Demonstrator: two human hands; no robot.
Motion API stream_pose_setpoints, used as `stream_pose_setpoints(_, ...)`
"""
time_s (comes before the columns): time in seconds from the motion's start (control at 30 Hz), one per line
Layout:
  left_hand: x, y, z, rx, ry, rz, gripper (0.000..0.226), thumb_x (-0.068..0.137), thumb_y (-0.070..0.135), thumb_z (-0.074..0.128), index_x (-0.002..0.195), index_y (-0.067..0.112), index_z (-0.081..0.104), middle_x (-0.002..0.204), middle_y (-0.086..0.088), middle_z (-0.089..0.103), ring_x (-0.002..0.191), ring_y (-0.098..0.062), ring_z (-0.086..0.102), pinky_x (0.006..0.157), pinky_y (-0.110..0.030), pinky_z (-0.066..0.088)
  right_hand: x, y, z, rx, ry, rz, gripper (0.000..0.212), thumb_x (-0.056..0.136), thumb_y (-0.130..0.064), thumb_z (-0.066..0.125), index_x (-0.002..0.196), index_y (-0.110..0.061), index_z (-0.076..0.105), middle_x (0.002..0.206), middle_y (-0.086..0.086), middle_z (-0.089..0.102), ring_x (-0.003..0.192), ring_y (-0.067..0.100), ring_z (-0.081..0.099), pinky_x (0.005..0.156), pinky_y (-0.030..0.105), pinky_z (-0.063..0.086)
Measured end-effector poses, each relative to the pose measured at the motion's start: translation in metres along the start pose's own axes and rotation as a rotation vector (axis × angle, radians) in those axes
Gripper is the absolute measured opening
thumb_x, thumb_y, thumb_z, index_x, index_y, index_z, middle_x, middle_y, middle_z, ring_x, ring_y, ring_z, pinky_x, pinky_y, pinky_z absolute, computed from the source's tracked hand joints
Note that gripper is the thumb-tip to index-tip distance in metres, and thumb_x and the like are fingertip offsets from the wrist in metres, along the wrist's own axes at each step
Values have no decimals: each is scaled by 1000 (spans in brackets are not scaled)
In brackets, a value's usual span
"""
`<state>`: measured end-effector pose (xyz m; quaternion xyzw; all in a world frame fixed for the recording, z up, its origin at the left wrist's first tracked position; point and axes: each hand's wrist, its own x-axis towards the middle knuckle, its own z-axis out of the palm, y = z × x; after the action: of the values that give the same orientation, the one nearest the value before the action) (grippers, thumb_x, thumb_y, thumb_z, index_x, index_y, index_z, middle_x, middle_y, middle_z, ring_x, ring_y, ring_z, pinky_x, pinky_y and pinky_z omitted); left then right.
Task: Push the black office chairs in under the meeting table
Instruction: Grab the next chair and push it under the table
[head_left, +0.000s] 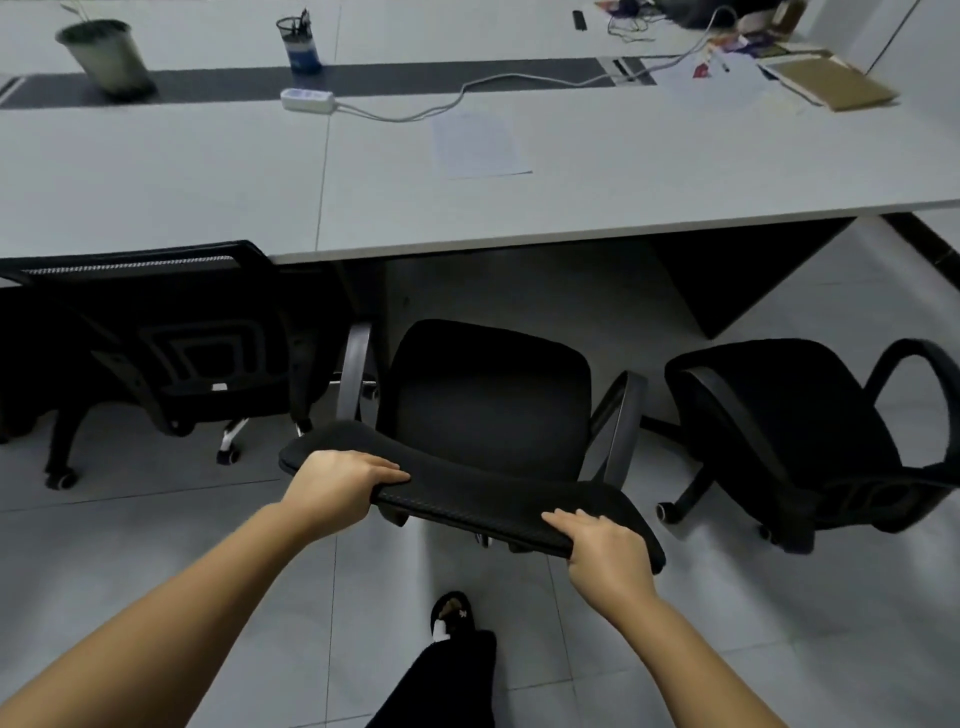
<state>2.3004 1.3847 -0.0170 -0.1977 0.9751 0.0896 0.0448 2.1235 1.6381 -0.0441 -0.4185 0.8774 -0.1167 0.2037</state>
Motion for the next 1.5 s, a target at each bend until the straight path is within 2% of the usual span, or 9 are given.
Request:
stream_pose_setpoints(0.17,38,-27,-11,-21,-24,60,55,67,-1,64,106,38,67,109,13,71,103,-12,66,70,-23,52,30,-10,-5,18,21,42,62,85,3,44,133,-35,42,142,-12,44,134,11,35,107,26,32)
stream_pose_setpoints(0.3,69,-35,-15,-48,-63,86,54,81,3,50,122,37,57,130,13,58,125,-9,50,89,-25,45,51,-8,-9,-9,50,61,62,80,6,49,128,-33,50,136,-9,52,129,14,45,102,30,40)
stream_pose_setpoints(0.47,109,-25,-9,-67,-91,53,54,85,5,46,128,38,50,138,12,51,130,-10,44,97,-28,43,89,22,-33,-109,78,52,67,49,14,71,98,-32,71,98,-7,74,91,17,70,70,31,58)
stream_pose_setpoints(0.63,156,-9,-2,-76,-45,-12,54,85,5,45,130,36,48,140,10,50,130,-11,44,96,-26,40,145,56,-72,-168,42,-23,60,80,4,50,124,-35,54,129,-11,58,123,12,51,97,27,42)
stream_pose_setpoints(0.83,218,14,-4,-98,-12,-118,52,82,5,51,126,32,54,133,6,57,124,-16,52,93,-28,44,215,98,-122,-223,-43,-88,57,88,-4,40,132,-40,42,141,-12,46,131,11,40,103,25,34)
stream_pose_setpoints(1.03,262,29,-7,-76,40,-234,51,56,-2,72,96,30,73,95,4,76,82,-20,73,59,-28,56,280,130,-156,-235,-90,-211,53,84,-7,50,125,-39,51,131,-7,58,117,19,56,89,30,45)
stream_pose_setpoints(1.23,302,17,-23,-103,16,-268,49,81,2,52,119,31,61,127,3,62,119,-17,57,85,-29,48,332,127,-174,-272,-128,-248,56,85,-9,44,129,-43,44,132,-13,55,110,14,58,83,27,44)
stream_pose_setpoints(1.4,327,-4,-23,-125,34,-304,48,76,0,57,111,32,66,118,3,68,106,-23,65,77,-31,51,371,119,-181,-272,-178,-226,59,85,-6,41,130,-44,42,137,-8,51,119,16,52,91,28,42)
stream_pose_setpoints(1.5,339,-17,-24,-136,22,-331,48,81,3,54,117,34,61,124,5,65,111,-22,61,81,-31,50,393,113,-185,-282,-190,-234,60,84,-5,41,129,-45,43,136,-9,52,116,18,53,90,29,43)
